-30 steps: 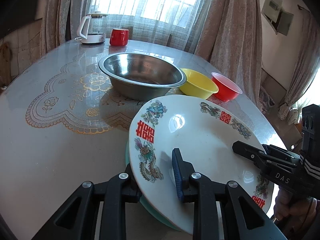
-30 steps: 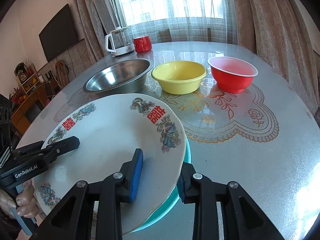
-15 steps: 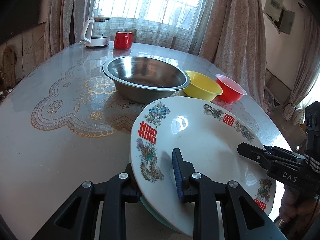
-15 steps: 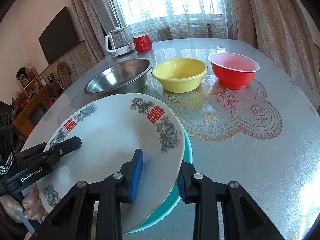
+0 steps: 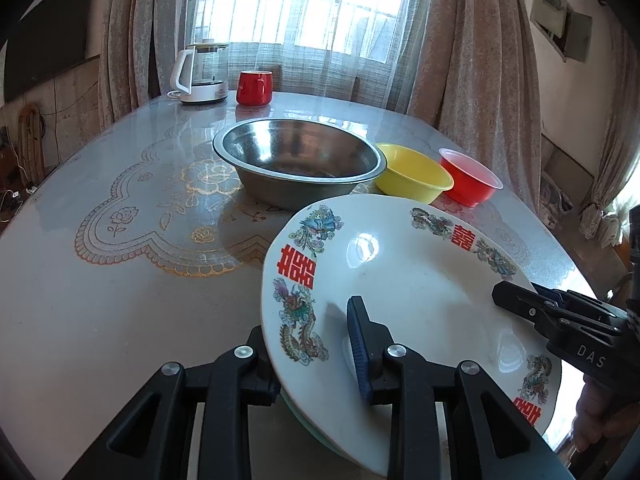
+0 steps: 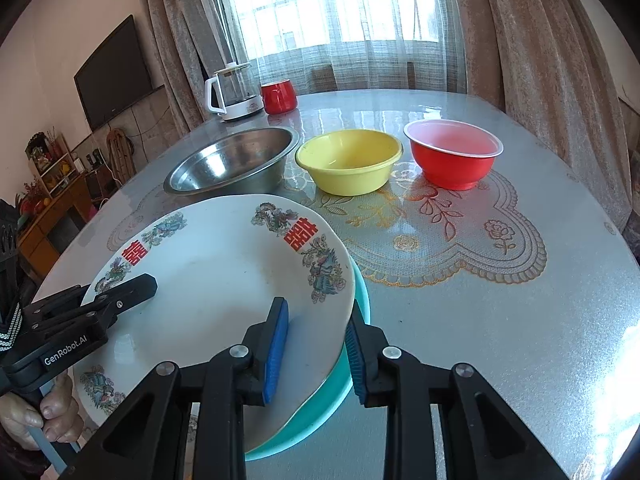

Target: Organize plates and bowls

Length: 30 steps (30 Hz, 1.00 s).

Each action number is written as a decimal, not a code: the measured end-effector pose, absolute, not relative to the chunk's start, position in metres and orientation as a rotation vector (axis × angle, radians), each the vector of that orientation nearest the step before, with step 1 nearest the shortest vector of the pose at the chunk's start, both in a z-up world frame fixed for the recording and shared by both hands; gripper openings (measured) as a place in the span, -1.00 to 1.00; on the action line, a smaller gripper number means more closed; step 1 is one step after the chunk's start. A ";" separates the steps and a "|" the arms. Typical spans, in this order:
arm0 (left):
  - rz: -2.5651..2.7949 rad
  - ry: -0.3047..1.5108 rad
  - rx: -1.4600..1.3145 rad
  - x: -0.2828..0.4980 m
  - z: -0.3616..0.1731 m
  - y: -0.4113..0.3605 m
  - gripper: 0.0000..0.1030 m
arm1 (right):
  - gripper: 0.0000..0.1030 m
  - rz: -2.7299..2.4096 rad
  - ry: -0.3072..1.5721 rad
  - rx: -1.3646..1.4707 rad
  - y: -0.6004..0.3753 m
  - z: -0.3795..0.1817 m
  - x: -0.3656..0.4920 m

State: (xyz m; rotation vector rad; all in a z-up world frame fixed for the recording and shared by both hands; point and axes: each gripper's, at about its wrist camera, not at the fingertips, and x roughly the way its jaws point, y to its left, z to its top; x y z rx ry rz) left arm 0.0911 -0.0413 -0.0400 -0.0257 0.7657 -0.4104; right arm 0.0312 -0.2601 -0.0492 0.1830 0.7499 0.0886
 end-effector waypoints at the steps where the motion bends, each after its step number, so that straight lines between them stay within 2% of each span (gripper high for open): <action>1: -0.411 0.767 -0.027 0.091 -0.040 -0.041 -0.44 | -0.46 0.089 0.751 0.182 -0.260 -0.049 0.032; 20: -0.351 0.756 0.016 0.089 -0.038 -0.048 -0.35 | -0.38 0.063 0.759 0.151 -0.256 -0.047 0.024; 30: -0.334 0.755 0.033 0.085 -0.038 -0.049 -0.34 | -0.42 0.088 0.749 0.164 -0.258 -0.049 0.021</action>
